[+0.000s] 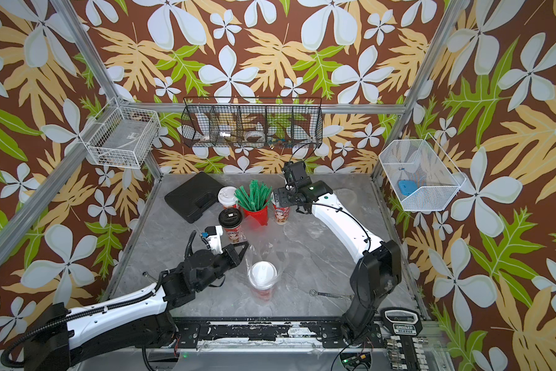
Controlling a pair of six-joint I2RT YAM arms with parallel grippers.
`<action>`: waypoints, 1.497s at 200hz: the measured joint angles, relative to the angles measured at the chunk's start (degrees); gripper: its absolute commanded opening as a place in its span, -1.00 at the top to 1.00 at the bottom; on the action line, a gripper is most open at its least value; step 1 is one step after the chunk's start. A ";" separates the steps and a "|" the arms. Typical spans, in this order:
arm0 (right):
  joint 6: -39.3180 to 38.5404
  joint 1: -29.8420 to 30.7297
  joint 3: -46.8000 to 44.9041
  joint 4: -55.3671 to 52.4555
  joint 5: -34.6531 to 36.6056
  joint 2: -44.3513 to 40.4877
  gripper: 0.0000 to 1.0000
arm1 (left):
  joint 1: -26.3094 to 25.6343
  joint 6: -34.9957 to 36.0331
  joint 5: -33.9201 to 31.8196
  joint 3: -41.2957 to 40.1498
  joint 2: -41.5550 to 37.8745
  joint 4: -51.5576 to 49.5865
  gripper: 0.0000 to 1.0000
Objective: Pack milk tea into plastic carrier bags
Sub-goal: Pick up the milk tea cup at the center of the board.
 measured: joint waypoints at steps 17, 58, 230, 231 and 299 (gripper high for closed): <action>-0.44 -0.15 2.69 0.07 -1.77 2.93 -0.77 | 0.00 0.87 -0.24 0.44 0.00 -1.86 1.00; -1.51 -0.31 6.62 -0.79 -2.58 8.09 -0.77 | 0.00 1.46 -1.60 1.16 0.02 -5.60 1.00; -1.84 -2.51 10.29 -1.22 -4.11 13.53 -0.63 | 0.00 1.62 -2.47 2.73 2.62 -7.06 1.00; -1.84 -2.51 10.29 -1.22 -4.13 13.53 -0.63 | 0.00 1.60 -2.49 2.73 2.62 -7.06 1.00; -1.66 -2.51 10.38 -1.25 -4.28 13.53 -0.72 | 0.00 1.46 -2.69 2.56 2.43 -7.04 1.00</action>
